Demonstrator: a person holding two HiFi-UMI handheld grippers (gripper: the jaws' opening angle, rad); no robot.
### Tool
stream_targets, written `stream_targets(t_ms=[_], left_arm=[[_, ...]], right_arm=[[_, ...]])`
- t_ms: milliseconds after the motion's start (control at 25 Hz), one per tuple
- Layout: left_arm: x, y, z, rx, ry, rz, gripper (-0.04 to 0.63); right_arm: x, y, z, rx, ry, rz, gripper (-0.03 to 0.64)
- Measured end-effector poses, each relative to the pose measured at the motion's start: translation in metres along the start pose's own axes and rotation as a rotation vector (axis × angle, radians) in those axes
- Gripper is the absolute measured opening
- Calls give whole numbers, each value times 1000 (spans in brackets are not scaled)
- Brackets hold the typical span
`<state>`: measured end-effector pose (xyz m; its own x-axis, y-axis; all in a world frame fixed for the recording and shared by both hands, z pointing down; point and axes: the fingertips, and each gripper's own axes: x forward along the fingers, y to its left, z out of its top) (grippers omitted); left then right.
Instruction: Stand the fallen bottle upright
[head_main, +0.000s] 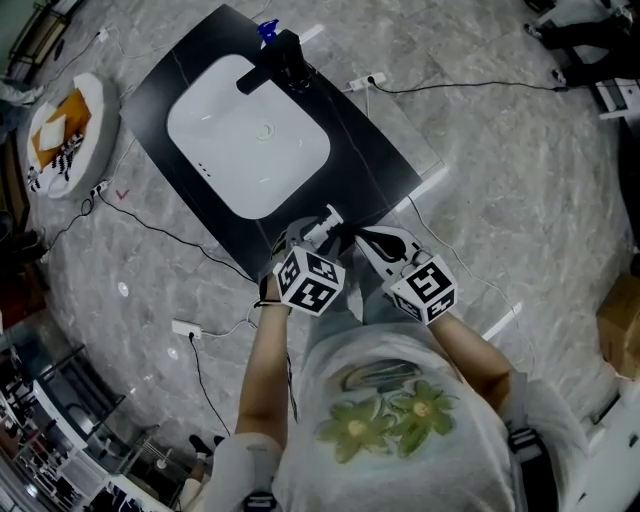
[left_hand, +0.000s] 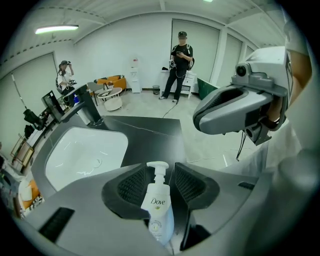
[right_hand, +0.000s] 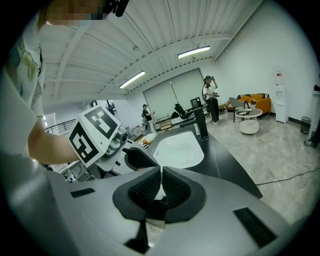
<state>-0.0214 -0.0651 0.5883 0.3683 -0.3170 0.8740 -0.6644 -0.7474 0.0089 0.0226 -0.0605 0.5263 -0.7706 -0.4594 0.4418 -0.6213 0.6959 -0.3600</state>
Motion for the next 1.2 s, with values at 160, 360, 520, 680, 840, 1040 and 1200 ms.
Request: stream_targets(t_ms=[160,360,520,680,840,1040,1200], left_arm=[[8,2,0,7,27,-6,190],[20,1,-3,31,75,-17,190],[30,2,-6,38,104,-29,190],[37,0,-8,44,126,-43,191],[45,-3,-11,47,147,-67,190],[55,-1,-15,50,176,-70,190],[62,-1,-18,43,189,-77,190]], right_arm=[[1,-4,0,3,4,-4,43],[2,-10,0,5,9,-6,43],[4,-15,0,9,11,-9,43],[4,-18,1,10,11,-14,43],[3,-22,0,14,12,-21,43],[2,-29,-2,14,18,-31,43],[3,-33,-3,16,21,-34,43]])
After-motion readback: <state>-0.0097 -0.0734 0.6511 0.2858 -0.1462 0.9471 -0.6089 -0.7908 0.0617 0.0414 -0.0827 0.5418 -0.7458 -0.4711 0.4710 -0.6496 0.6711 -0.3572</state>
